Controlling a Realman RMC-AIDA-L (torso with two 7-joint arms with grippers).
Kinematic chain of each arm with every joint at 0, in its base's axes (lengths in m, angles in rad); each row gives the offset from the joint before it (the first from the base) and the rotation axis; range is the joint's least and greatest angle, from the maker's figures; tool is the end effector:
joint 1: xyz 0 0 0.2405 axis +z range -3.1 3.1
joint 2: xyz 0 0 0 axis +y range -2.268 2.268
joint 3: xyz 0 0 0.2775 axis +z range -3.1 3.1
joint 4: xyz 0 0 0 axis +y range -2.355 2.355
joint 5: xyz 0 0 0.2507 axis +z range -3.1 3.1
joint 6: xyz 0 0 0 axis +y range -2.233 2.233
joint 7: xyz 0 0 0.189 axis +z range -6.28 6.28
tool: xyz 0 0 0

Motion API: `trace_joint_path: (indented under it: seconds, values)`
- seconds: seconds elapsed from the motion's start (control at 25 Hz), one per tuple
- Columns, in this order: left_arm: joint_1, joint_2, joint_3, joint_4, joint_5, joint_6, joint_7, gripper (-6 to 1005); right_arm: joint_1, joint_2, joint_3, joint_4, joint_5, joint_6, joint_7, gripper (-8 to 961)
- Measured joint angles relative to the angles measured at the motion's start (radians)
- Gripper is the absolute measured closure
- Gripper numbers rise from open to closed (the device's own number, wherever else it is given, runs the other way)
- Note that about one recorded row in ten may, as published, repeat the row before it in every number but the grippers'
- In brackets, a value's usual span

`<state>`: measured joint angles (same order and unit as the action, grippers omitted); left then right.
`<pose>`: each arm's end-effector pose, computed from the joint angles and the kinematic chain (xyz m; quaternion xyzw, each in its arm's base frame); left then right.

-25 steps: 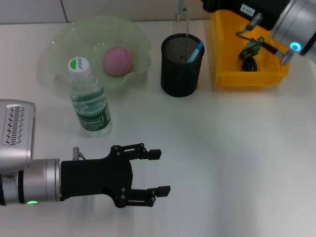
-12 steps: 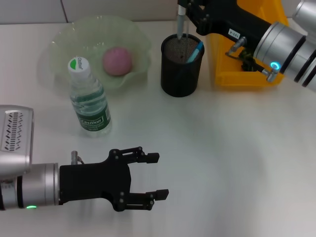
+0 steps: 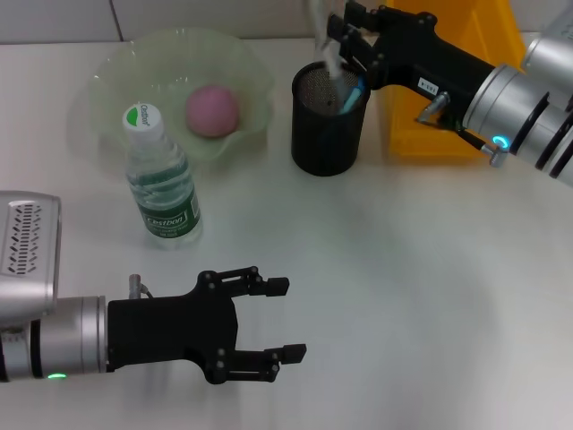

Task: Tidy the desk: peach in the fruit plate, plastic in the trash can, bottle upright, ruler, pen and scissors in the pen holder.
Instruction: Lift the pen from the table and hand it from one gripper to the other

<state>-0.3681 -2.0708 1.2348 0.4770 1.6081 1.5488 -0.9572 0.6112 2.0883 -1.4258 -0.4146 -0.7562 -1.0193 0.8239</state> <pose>-0.2918 0.2913 -0.1270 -0.9576 -0.0951 -0.2685 0.0436 0.2120 0.4677 -0.0956 -0.8575 0.1547 0.3605 0.3327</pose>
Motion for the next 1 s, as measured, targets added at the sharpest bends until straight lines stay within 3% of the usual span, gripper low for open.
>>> trace_joint_path:
  seconds: [0.28, 0.4, 0.48, 0.52, 0.56, 0.6, 0.64, 0.68, 0.84, 1.0]
  values:
    - [0.0, 0.0, -0.001, 0.0, -0.005, 0.006, 0.0, 201, -0.059, 0.0, 0.01, -0.023, 0.001, -0.125, -0.001, 672]
    - [0.0, 0.001, -0.006, 0.0, -0.007, 0.009, 0.0, 201, -0.131, -0.004, 0.03, -0.074, 0.002, -0.257, 0.015, 644]
    - [-0.001, 0.002, -0.006, 0.001, -0.007, 0.009, 0.0, 201, -0.231, -0.005, 0.089, -0.132, 0.003, -0.368, 0.057, 635]
    - [-0.001, 0.002, -0.006, 0.001, -0.007, 0.009, 0.0, 201, -0.231, -0.005, 0.089, -0.132, 0.003, -0.368, 0.057, 635]
    - [-0.003, 0.002, -0.006, 0.003, -0.007, 0.01, 0.0, 201, -0.287, -0.004, 0.153, -0.139, 0.003, -0.44, 0.069, 635]
    - [-0.003, 0.002, -0.006, 0.003, -0.007, 0.01, 0.0, 201, -0.287, -0.004, 0.153, -0.139, 0.003, -0.44, 0.069, 635]
    - [-0.004, 0.001, -0.004, 0.007, -0.006, 0.01, -0.003, 201, -0.33, -0.001, 0.239, -0.125, 0.012, -0.504, 0.076, 635]
    - [-0.004, 0.001, -0.004, 0.007, -0.006, 0.01, -0.003, 201, -0.33, -0.001, 0.239, -0.125, 0.012, -0.504, 0.076, 634]
    - [-0.004, 0.001, -0.002, 0.007, -0.006, 0.01, -0.004, 201, -0.384, -0.007, 0.463, 0.009, 0.145, -0.643, 0.163, 634]
    - [-0.002, 0.001, -0.002, 0.006, -0.006, 0.01, -0.002, 202, -0.396, -0.01, 0.528, 0.04, 0.149, -0.675, 0.169, 634]
